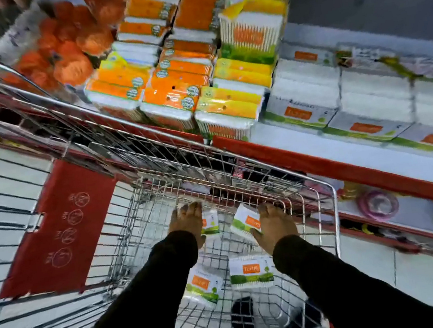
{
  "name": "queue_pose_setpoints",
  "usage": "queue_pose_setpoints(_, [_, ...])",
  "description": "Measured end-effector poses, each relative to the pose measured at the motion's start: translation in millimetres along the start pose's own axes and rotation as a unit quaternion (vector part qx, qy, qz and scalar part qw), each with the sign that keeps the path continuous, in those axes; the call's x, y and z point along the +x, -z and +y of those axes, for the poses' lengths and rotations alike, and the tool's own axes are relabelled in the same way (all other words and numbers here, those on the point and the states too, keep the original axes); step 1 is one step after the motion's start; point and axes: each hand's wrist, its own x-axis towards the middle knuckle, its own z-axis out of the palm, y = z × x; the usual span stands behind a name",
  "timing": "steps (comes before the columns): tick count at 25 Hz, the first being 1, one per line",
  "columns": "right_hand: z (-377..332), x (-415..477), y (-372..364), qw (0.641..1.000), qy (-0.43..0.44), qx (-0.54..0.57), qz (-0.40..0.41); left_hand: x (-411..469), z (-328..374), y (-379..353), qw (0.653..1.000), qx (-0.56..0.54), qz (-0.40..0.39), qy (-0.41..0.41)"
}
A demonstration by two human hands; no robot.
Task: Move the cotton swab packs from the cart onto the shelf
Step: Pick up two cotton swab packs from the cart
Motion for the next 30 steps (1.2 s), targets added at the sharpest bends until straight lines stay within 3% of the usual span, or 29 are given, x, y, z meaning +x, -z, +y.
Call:
queue_pose_setpoints(5, [7,34,-16,1.000,-0.014,-0.014,-0.011,40,1,-13,0.997,0.076,-0.022,-0.003])
queue_pose_setpoints(10, [0,32,-4,0.997,0.003,0.071,-0.001,35,2,-9,0.999,-0.011,0.030,-0.017])
queue_pose_setpoints(13, [-6,24,2,0.999,0.019,0.049,0.015,32,4,-12,0.998,-0.043,0.027,-0.035])
queue_pose_setpoints(22, [-8,14,5,0.997,0.035,0.025,0.058,31,-2,-14,0.998,0.049,0.030,-0.018])
queue_pose_setpoints(30, [-10,-30,44,0.995,0.049,-0.024,0.087,-31,6,14,0.998,-0.015,0.059,0.012])
